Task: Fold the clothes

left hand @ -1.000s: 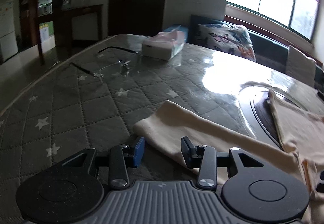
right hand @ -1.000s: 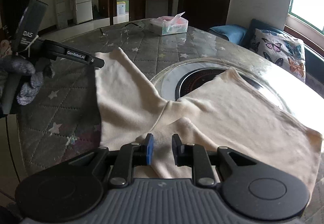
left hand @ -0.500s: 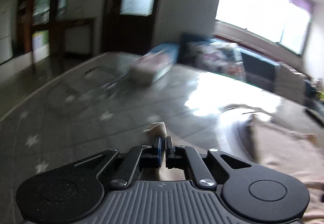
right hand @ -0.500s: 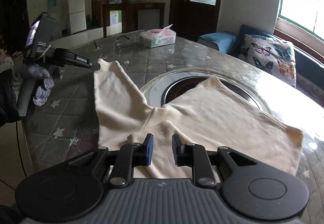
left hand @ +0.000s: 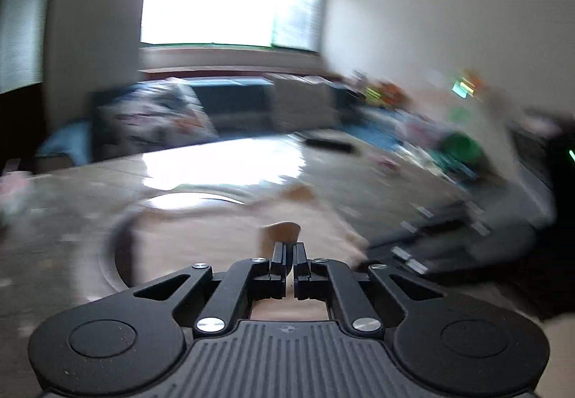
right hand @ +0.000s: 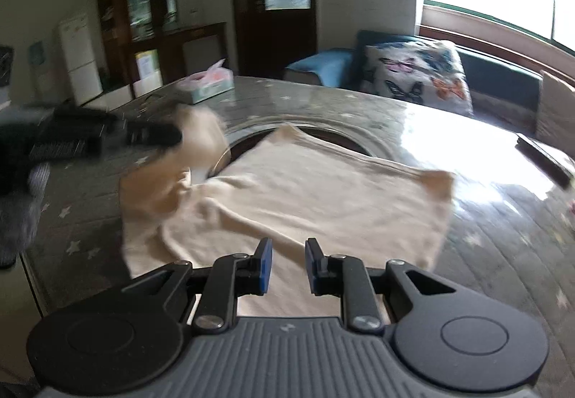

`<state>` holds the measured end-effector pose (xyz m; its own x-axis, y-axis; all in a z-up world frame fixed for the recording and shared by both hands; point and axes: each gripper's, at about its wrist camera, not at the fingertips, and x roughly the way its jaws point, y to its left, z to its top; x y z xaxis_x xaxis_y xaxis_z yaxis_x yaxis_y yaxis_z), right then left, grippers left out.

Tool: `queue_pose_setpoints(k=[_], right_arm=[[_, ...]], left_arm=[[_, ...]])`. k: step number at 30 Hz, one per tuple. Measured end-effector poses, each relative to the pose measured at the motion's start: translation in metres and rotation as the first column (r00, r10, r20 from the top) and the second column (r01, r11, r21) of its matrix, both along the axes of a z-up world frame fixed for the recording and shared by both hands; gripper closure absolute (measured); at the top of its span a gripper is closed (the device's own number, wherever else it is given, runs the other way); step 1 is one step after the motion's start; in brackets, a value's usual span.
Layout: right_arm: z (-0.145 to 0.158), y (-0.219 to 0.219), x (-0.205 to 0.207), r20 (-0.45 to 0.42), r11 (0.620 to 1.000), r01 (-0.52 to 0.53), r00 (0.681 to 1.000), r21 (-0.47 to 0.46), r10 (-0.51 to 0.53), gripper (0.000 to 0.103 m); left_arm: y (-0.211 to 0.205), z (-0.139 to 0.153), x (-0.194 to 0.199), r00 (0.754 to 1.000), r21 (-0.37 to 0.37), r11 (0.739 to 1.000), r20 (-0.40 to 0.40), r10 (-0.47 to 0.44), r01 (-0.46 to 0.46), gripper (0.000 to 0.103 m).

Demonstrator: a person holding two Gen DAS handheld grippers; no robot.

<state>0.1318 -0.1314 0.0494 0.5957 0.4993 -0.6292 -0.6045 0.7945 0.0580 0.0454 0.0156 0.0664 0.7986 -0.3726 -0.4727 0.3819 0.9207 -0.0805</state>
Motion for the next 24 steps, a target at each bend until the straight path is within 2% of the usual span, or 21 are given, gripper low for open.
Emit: queue_pose_setpoints(k=[3,5,8,10,12,14,18,20,24], right_arm=[[-0.005,-0.015,0.003,-0.024,0.999,0.038,0.999,0.013,-0.038,0.084],[-0.010,-0.021,0.005,-0.046,0.998,0.057,0.997,0.025,-0.056,0.084],[-0.016,-0.027,0.006,-0.089,0.996,0.071,0.994,0.063,-0.065,0.084],[-0.019,-0.028,0.007,-0.109,0.994,0.067,0.992,0.084,-0.057,0.084],[-0.023,-0.025,0.008,-0.134,0.993,0.058,0.990,0.099,-0.045,0.084],[-0.026,-0.020,0.009,-0.147,0.994,0.049,0.989,0.100,-0.034,0.084],[-0.035,-0.004,0.008,-0.185,0.996,0.031,0.983,0.088,-0.014,0.083],[-0.039,0.000,0.007,-0.201,0.996,0.037,0.979,0.076,-0.021,0.079],[-0.046,0.001,0.006,-0.233,0.995,0.064,0.971,0.076,-0.044,0.076]], left_arm=[[-0.034,-0.017,0.002,0.996,0.081,0.994,-0.042,-0.075,0.079,0.097],[-0.046,-0.023,-0.001,0.989,0.099,0.986,-0.078,-0.124,0.132,0.095],[-0.045,-0.021,-0.010,0.986,0.133,0.978,-0.064,-0.153,0.161,0.094],[-0.034,-0.016,-0.016,0.989,0.144,0.978,-0.042,-0.144,0.148,0.087],[-0.017,-0.010,-0.020,0.995,0.162,0.982,-0.016,-0.093,0.095,0.072],[0.005,-0.007,-0.026,1.000,0.174,0.984,0.005,-0.028,0.027,0.062],[0.046,-0.010,-0.032,0.994,0.203,0.973,-0.005,0.111,-0.108,0.053],[0.065,-0.016,-0.037,0.985,0.223,0.961,-0.031,0.172,-0.161,0.050],[0.084,-0.035,-0.046,0.971,0.237,0.953,-0.097,0.219,-0.191,0.047]])
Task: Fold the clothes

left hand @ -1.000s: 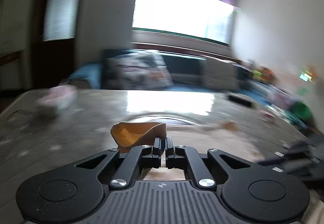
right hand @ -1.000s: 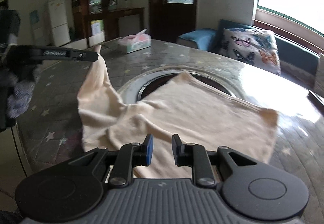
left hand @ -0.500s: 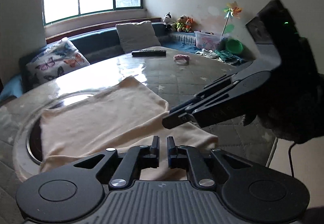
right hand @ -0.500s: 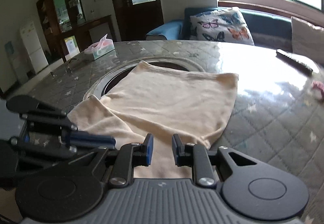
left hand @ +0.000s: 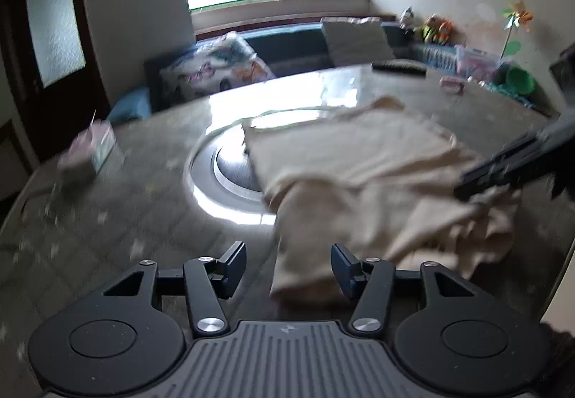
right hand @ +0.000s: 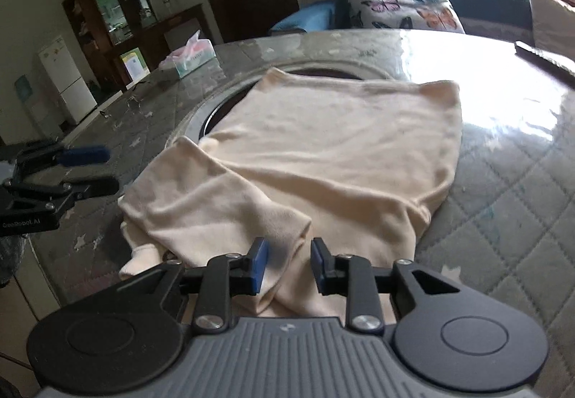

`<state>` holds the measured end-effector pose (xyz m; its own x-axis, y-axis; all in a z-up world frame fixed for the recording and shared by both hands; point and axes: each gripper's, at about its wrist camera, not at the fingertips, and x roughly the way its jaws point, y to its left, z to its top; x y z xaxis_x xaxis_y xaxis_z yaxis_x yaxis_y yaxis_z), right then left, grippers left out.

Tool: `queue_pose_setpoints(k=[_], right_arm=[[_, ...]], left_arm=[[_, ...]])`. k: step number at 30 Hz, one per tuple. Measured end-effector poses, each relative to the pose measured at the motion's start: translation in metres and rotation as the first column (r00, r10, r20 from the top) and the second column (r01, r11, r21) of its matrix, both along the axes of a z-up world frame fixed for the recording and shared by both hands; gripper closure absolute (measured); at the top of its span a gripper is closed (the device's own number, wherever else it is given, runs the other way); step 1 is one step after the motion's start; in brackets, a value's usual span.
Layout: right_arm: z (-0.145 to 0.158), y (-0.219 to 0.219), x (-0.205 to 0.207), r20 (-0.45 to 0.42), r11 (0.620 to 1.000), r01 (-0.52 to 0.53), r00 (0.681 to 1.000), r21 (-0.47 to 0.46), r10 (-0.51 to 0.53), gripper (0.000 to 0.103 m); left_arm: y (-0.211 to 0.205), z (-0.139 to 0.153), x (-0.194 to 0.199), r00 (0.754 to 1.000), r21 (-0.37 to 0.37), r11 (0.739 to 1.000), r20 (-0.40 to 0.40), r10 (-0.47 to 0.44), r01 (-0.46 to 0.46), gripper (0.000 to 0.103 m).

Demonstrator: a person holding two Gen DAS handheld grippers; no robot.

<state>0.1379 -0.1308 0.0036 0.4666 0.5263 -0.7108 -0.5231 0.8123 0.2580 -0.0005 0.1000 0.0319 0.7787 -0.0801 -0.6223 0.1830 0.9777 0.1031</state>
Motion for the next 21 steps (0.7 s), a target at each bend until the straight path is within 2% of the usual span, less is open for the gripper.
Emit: queue_pose_setpoints(k=[3,5,8,13,15,18,21], right_arm=[[0.001,0.005,-0.002,-0.001,1.000,-0.003,1.000,-0.002,0.003,0.076],[0.003,0.010,-0.003,0.003,1.000,-0.013,1.000,-0.014,0.013,0.093],[0.015,0.015,-0.006,0.044,0.999,-0.014,0.999,-0.032,0.015,0.097],[0.054,0.014,-0.007,0.156,1.000,-0.006,0.988,-0.020,0.009,0.098],[0.069,0.014,-0.006,0.198,1.000,-0.005,0.980,-0.020,0.009,0.098],[0.085,0.010,-0.004,0.248,1.000,0.014,0.969,-0.026,-0.007,0.098],[0.083,0.003,0.001,0.242,0.998,0.048,0.970,-0.038,-0.038,0.098]], left_arm=[[0.004,-0.014,-0.001,0.999,-0.011,1.000,-0.034,0.006,-0.006,0.047],[0.002,-0.018,-0.004,0.999,-0.006,1.000,-0.035,0.012,-0.012,0.047],[0.002,-0.017,-0.003,0.999,-0.027,0.999,-0.032,0.022,-0.023,0.047],[0.003,-0.018,0.003,1.000,-0.047,0.999,-0.021,0.020,-0.021,0.049],[0.001,-0.021,0.005,0.999,-0.035,0.999,-0.025,0.020,-0.021,0.057],[-0.003,-0.023,0.004,1.000,-0.029,1.000,-0.022,-0.009,0.008,0.079],[-0.009,-0.024,-0.001,0.999,0.008,0.999,-0.006,-0.032,0.032,0.090]])
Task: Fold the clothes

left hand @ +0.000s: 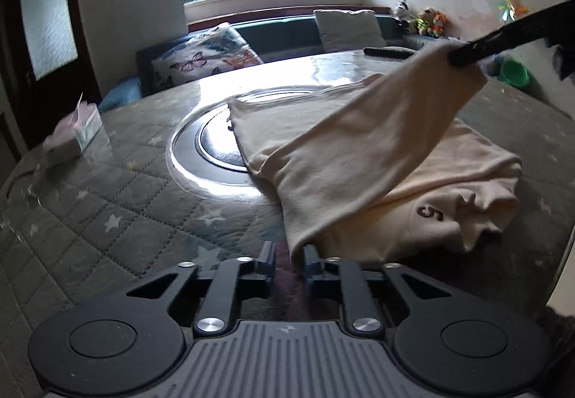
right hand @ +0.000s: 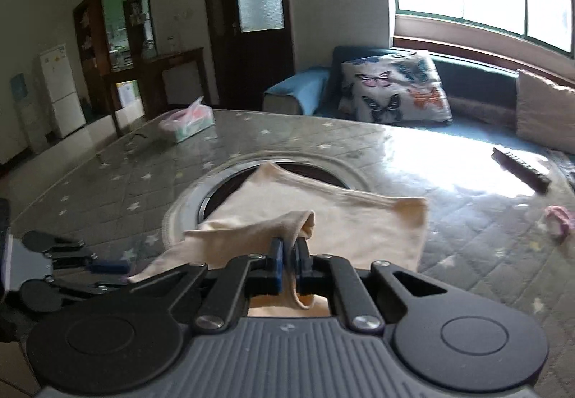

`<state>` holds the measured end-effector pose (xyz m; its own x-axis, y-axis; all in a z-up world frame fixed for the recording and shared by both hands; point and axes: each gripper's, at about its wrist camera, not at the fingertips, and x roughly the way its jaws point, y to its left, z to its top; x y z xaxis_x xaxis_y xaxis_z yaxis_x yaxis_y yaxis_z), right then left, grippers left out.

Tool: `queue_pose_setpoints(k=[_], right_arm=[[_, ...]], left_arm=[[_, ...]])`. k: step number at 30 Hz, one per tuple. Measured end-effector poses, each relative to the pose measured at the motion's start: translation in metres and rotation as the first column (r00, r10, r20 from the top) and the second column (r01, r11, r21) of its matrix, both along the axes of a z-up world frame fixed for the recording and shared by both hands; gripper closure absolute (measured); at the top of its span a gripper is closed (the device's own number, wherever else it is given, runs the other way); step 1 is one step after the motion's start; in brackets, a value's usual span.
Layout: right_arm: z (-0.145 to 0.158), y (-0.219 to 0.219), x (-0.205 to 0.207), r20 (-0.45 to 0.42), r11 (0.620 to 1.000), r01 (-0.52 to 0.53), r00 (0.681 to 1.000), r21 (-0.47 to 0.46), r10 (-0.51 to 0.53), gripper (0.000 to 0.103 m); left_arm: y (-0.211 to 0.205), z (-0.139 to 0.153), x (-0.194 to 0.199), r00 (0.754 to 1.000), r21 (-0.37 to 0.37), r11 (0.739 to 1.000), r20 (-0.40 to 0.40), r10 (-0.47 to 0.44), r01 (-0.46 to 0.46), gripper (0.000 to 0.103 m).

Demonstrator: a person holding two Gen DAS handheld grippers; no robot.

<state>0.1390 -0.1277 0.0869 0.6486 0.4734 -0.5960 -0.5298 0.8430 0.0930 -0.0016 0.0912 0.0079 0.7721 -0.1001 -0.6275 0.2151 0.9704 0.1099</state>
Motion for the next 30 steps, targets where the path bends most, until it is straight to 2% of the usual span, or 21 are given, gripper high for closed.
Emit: queue_pose_setpoints(k=[3,6,9,11,15,19,24,30], right_arm=[[-0.023,-0.004,0.004,-0.054,0.999,0.031,0.998,-0.028,-0.033,0.098],[-0.051,-0.009,0.012,-0.146,0.998,0.061,0.987,-0.030,-0.064,0.097],[-0.066,-0.011,0.014,-0.174,0.995,0.072,0.981,-0.063,-0.082,0.092],[-0.063,-0.014,0.010,-0.165,0.996,0.072,0.983,-0.060,-0.081,0.091],[-0.046,-0.023,0.004,-0.093,0.997,0.060,0.994,-0.058,-0.065,0.091],[-0.038,-0.015,0.010,-0.037,0.997,0.052,0.998,-0.052,-0.054,0.091],[-0.054,0.006,0.025,-0.060,0.999,0.010,0.998,-0.030,-0.012,0.091],[-0.077,0.010,0.032,-0.092,0.998,0.012,0.996,-0.059,-0.017,0.092]], left_arm=[[-0.002,0.000,-0.003,1.000,0.016,1.000,0.005,-0.016,0.016,0.092],[0.002,0.001,-0.003,1.000,0.016,1.000,-0.012,-0.015,0.015,0.092],[0.010,0.007,-0.004,0.999,0.014,0.999,-0.034,-0.031,0.031,0.089],[0.013,0.014,-0.007,0.999,0.028,0.999,-0.023,-0.042,0.043,0.089],[0.019,0.031,-0.002,0.999,0.052,0.998,0.013,-0.045,0.044,0.088],[0.012,0.040,0.021,0.998,0.019,0.999,0.049,-0.041,0.040,0.088],[-0.013,0.034,0.062,0.995,-0.035,0.996,0.057,-0.079,0.081,0.089],[-0.029,0.010,0.098,0.995,-0.031,0.994,-0.002,-0.100,0.100,0.089]])
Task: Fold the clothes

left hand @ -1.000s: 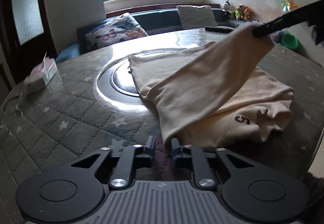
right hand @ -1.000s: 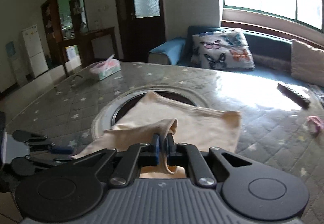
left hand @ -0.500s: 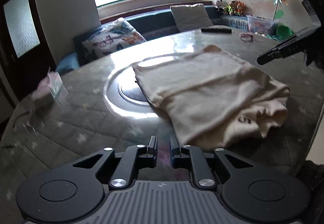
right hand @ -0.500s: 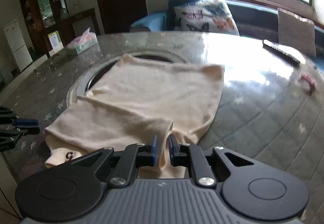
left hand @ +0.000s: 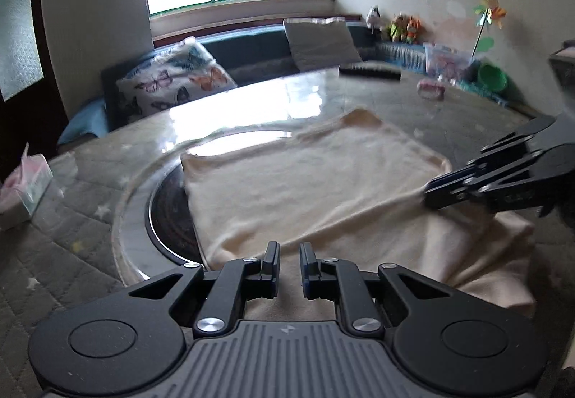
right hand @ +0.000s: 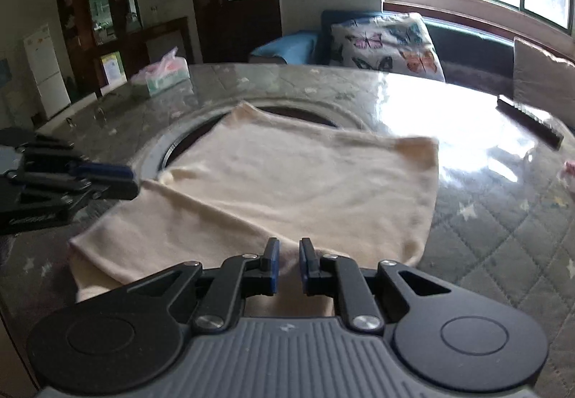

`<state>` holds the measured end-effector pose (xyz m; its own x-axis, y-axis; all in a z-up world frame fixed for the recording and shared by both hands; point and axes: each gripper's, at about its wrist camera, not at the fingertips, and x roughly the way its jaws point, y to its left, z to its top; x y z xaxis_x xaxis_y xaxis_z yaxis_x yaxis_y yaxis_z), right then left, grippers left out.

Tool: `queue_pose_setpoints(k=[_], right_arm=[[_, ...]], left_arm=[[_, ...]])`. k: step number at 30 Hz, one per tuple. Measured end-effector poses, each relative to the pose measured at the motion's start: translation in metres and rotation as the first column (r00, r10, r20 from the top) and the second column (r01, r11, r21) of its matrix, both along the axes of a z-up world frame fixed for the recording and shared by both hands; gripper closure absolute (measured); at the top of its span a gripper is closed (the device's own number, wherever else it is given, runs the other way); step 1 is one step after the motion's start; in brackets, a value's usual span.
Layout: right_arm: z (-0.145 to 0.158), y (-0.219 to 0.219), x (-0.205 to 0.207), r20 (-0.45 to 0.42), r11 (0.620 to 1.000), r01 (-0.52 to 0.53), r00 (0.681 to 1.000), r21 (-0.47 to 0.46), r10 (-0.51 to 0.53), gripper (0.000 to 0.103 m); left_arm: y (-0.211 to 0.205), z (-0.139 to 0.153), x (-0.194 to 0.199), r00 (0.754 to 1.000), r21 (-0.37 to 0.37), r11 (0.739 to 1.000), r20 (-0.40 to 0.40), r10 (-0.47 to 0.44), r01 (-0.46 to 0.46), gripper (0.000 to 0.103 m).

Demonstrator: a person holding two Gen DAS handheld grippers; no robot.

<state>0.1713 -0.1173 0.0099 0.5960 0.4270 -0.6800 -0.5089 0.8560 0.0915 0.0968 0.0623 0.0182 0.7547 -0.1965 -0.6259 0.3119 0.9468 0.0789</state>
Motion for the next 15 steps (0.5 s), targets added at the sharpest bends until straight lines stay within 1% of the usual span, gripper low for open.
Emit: queue_pose_setpoints(k=[3,7,10,11,13,15], right_arm=[[-0.004,-0.012,-0.002,-0.021,1.000,0.004,1.000,0.002,-0.004,0.092],[0.004,-0.021,-0.017,-0.005,1.000,-0.015,1.000,-0.018,0.015,0.091],[0.000,-0.025,-0.026,-0.010,0.998,-0.034,0.999,-0.046,0.034,0.091],[-0.001,-0.028,-0.029,-0.005,0.998,-0.037,0.999,-0.046,0.037,0.091],[0.003,-0.032,-0.037,0.006,0.999,-0.028,1.000,-0.047,0.028,0.090],[0.008,-0.033,-0.043,0.028,0.998,-0.029,0.999,-0.053,0.031,0.087]], left_arm=[[0.002,-0.010,0.003,1.000,0.015,1.000,-0.021,0.001,-0.001,0.088],[0.005,-0.010,-0.001,1.000,0.018,1.000,-0.012,-0.008,0.008,0.088],[0.005,-0.009,-0.008,1.000,0.026,1.000,-0.007,-0.014,0.015,0.088],[0.004,-0.007,-0.012,1.000,0.040,0.999,-0.004,-0.024,0.025,0.087],[0.001,-0.005,-0.023,0.999,0.080,0.996,0.010,-0.051,0.050,0.081],[-0.002,-0.002,-0.038,0.996,0.116,0.990,0.026,-0.089,0.086,0.070]])
